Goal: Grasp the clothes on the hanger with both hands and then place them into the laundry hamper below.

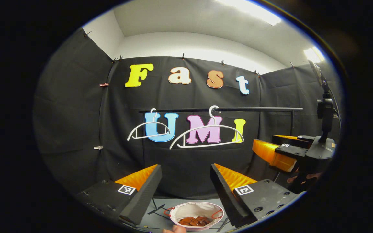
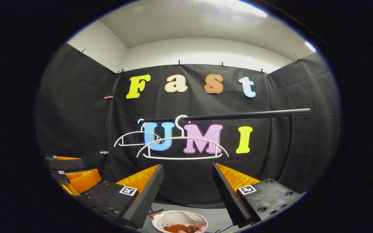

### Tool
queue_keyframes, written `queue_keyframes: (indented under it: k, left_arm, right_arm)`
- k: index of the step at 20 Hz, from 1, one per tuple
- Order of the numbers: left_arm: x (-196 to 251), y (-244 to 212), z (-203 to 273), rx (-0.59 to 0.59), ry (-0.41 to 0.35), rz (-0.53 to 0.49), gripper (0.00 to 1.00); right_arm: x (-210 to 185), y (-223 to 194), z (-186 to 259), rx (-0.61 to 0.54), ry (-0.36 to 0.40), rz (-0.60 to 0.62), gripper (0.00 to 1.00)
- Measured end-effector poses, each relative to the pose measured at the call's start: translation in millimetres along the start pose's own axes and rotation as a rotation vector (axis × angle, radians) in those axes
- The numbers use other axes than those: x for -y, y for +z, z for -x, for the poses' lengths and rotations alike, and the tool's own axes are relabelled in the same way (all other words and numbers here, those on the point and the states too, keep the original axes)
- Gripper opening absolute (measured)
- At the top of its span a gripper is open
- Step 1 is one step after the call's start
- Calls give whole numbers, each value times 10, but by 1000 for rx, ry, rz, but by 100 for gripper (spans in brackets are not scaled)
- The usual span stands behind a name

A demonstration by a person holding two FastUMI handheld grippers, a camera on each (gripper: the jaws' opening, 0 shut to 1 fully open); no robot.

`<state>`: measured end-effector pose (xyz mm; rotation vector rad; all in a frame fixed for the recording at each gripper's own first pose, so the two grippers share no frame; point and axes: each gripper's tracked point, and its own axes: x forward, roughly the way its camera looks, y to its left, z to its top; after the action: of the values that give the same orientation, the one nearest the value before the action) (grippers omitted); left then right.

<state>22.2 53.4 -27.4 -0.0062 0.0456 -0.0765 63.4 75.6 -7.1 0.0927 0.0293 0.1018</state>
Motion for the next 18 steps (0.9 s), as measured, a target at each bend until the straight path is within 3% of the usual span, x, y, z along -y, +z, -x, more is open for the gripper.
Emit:
queue_keyframes:
  k: [18]
  left_arm:
    - [-14, -20, 5, -6, 9, -3, 95]
  right_arm:
    - [50, -19, -74, 11, -18, 10, 99]
